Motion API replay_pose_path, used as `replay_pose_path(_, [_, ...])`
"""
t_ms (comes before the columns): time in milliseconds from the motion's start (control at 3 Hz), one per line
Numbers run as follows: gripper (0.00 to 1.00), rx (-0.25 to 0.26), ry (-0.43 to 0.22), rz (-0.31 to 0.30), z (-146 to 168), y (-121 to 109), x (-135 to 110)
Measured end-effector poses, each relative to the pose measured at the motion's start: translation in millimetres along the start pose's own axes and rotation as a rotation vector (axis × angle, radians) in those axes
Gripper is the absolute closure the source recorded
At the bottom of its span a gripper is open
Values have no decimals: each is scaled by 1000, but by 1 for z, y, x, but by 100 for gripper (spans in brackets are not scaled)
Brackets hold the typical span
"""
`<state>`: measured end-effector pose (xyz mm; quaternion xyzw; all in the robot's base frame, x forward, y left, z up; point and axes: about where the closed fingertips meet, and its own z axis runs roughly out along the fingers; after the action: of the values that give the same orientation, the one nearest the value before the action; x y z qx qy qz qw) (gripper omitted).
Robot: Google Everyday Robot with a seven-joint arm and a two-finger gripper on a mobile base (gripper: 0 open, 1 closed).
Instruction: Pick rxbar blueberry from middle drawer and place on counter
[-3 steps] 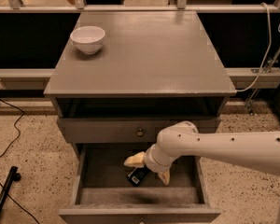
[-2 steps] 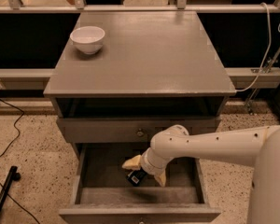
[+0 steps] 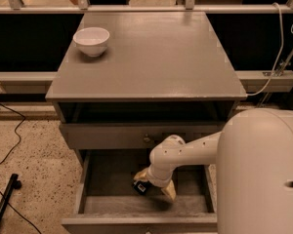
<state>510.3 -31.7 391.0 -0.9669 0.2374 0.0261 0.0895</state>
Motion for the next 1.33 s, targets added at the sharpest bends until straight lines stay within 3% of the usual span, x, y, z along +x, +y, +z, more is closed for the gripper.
replay_pose_path(333, [0, -26, 28, 107, 8, 6, 12])
replay_pose_path(667, [0, -29, 46, 177, 10, 4, 16])
replay_pose_path(1333, [0, -18, 51, 209, 12, 0, 16])
